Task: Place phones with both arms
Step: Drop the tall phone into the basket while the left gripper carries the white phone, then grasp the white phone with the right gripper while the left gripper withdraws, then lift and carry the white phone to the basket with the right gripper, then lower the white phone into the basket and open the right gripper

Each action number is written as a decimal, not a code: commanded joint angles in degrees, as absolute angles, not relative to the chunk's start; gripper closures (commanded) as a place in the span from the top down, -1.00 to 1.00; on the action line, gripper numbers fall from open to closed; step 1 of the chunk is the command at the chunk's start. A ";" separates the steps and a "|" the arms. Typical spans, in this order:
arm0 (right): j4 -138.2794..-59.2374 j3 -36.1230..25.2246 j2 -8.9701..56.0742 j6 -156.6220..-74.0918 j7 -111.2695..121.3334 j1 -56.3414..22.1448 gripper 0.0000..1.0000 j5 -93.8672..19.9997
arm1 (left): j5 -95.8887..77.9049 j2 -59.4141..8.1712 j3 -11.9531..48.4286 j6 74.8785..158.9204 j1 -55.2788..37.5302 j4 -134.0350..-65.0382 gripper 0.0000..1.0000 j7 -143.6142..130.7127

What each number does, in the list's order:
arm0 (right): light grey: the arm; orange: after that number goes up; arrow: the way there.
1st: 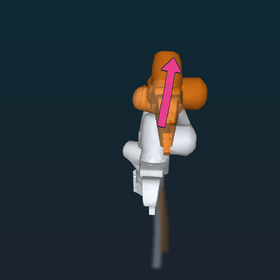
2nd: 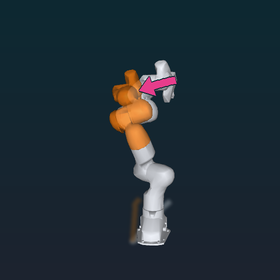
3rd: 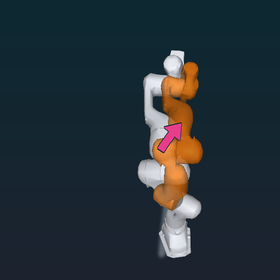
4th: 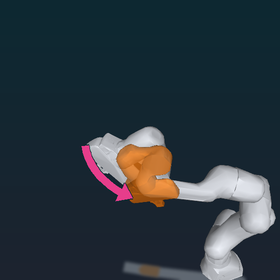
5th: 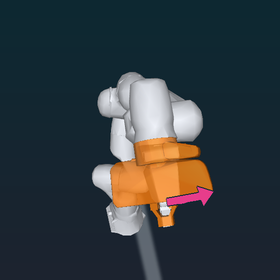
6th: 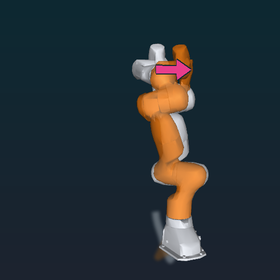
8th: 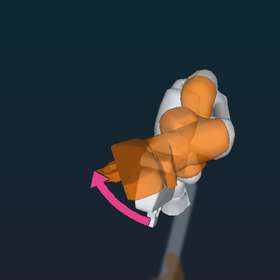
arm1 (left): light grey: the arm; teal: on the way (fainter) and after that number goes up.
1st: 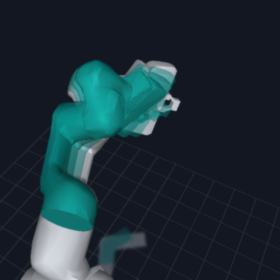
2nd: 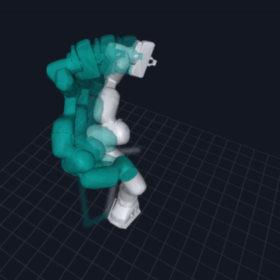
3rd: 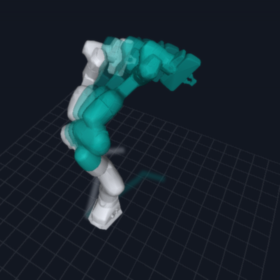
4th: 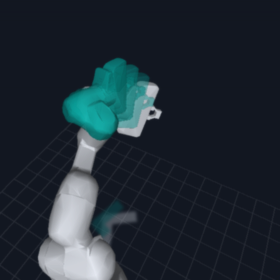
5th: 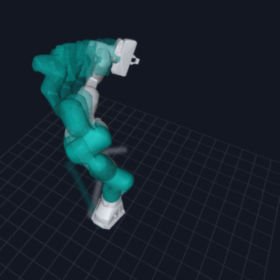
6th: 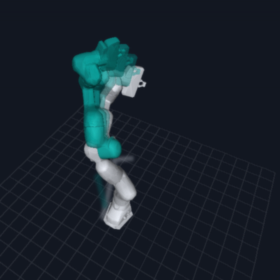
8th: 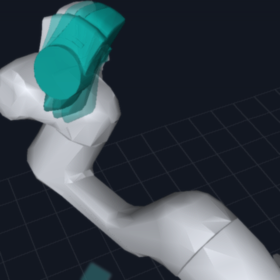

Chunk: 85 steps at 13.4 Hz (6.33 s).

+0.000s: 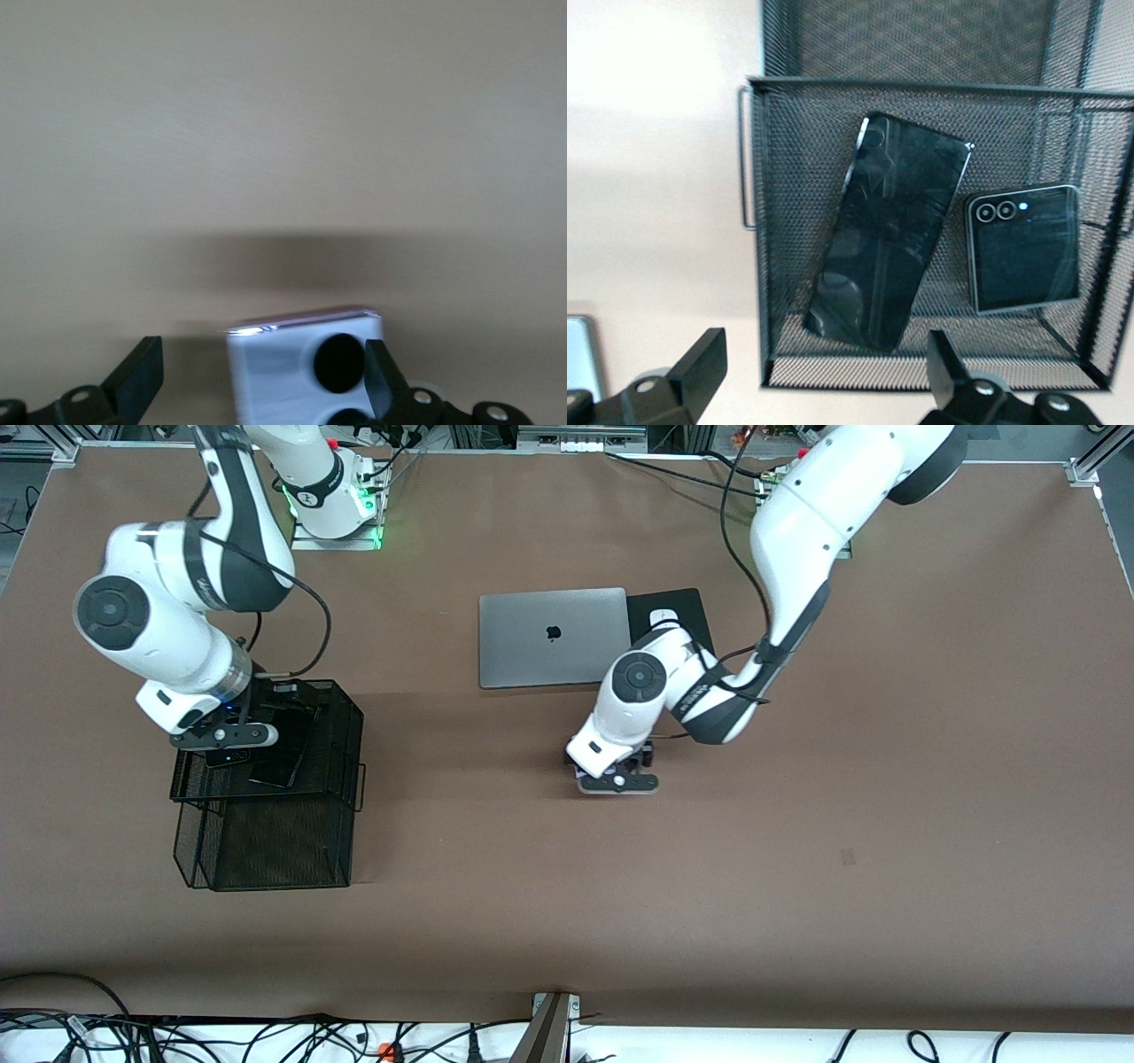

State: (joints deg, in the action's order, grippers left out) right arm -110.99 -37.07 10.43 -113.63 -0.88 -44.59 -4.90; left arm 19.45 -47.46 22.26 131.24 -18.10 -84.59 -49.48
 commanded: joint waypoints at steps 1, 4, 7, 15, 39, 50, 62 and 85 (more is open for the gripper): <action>-104.78 -36.39 10.28 -106.72 -3.14 -44.56 1.00 -6.06 | 20.21 -40.80 22.15 121.76 -13.99 -85.43 1.00 -46.43; -100.73 -30.70 11.16 -106.08 -11.57 -44.73 1.00 -6.06 | 20.21 -35.44 22.24 112.18 -7.75 -85.25 1.00 -39.57; -95.12 -22.18 16.06 -106.17 -25.88 -44.91 1.00 -6.06 | 20.04 -30.25 22.24 104.96 -2.21 -83.59 1.00 -28.33; -77.45 -8.35 37.32 -113.81 -57.09 -49.64 1.00 -4.05 | 5.05 -16.37 4.90 94.13 -3.13 -82.51 1.00 -3.13; -73.30 -6.86 55.02 -139.83 -45.61 -52.03 1.00 -0.26 | 1.41 3.60 -4.92 96.68 -1.41 -98.26 1.00 1.76; -72.86 -6.68 57.22 -141.24 -45.53 -52.29 1.00 -0.18 | 1.41 3.34 -4.92 96.42 -1.23 -98.00 1.00 2.55; -61.55 -6.59 55.99 -124.14 -44.74 -50.10 -1.00 -0.70 | 1.41 3.34 -4.92 96.42 -1.23 -98.00 1.00 2.55; -72.69 -31.12 41.65 -108.61 20.64 -22.25 -1.00 -21.88 | 1.32 3.34 -4.92 96.42 -1.23 -98.00 1.00 2.64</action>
